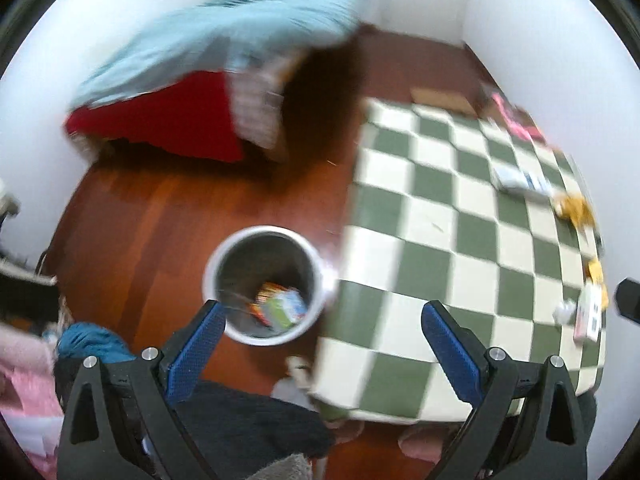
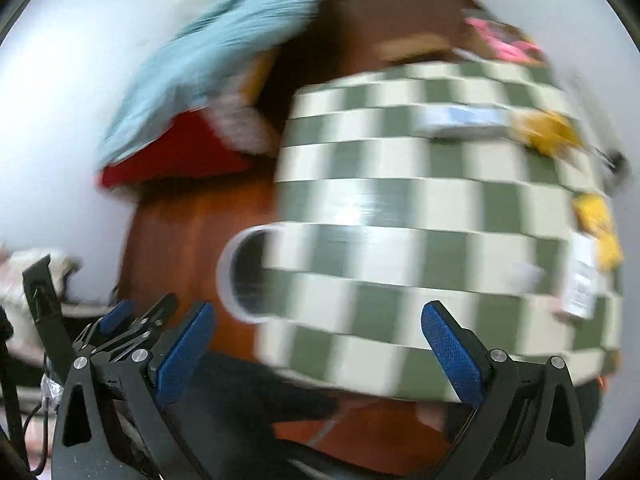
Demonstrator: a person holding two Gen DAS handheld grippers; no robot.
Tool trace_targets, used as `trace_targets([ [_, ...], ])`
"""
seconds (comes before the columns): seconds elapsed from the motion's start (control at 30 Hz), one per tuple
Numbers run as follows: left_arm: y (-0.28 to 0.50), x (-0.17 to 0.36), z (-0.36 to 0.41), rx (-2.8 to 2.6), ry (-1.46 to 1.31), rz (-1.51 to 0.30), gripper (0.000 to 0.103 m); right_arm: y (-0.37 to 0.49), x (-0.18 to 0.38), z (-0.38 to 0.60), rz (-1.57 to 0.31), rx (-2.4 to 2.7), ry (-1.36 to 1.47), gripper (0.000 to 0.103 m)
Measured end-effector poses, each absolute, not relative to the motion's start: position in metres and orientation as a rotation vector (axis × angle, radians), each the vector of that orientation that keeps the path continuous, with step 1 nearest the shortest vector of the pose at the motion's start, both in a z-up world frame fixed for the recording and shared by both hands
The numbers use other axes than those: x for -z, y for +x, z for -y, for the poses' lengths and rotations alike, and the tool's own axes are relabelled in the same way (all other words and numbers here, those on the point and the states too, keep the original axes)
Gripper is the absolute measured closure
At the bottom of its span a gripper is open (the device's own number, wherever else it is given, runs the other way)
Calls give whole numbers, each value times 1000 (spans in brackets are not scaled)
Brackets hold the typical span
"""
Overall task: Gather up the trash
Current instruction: 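Move both tools back to the table toward the plastic cup and white box, then grasp the clear plastic cup with the left tool while the right tool grasps the white barcode box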
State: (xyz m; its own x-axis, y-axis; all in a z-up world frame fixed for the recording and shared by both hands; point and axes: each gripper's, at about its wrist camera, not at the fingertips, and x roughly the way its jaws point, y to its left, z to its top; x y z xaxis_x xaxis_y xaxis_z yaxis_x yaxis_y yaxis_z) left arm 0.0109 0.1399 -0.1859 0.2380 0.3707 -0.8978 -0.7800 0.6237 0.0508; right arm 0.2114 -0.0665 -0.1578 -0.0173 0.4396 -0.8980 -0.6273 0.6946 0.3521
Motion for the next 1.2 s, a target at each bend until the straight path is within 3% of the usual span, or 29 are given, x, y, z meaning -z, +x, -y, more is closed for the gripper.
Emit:
trace_targets([
  [0.23, 126, 267, -86, -681, -363, -1233, 3, 333, 241, 174, -1401, -494, -123, 3],
  [0.3, 142, 281, -79, -674, -340, -1263, 3, 353, 264, 185, -1417, -445, -122, 20],
  [0.43, 167, 304, -71, -665, -305, -1324, 3, 374, 305, 188, -1454, -430, -126, 21],
  [0.5, 174, 306, -68, -662, -291, -1338, 3, 375, 314, 184, -1458, -440, -144, 40],
  [0.6, 179, 304, -59, -637, -294, -1340, 4, 370, 319, 180, -1442, -460, -204, 53],
  [0.87, 215, 281, 7, -360, -364, -1267, 4, 353, 314, 238, -1485, -410, -171, 53],
  [0.97, 238, 289, 34, -283, -324, -1289, 21, 351, 315, 248, -1483, -389, -160, 53],
  [1.13, 264, 307, 57, -235, -263, -1326, 28, 354, 320, 254, -1473, -378, -139, 54],
  [1.2, 271, 310, 64, -232, -238, -1332, 39, 355, 321, 254, -1473, -380, -137, 54],
])
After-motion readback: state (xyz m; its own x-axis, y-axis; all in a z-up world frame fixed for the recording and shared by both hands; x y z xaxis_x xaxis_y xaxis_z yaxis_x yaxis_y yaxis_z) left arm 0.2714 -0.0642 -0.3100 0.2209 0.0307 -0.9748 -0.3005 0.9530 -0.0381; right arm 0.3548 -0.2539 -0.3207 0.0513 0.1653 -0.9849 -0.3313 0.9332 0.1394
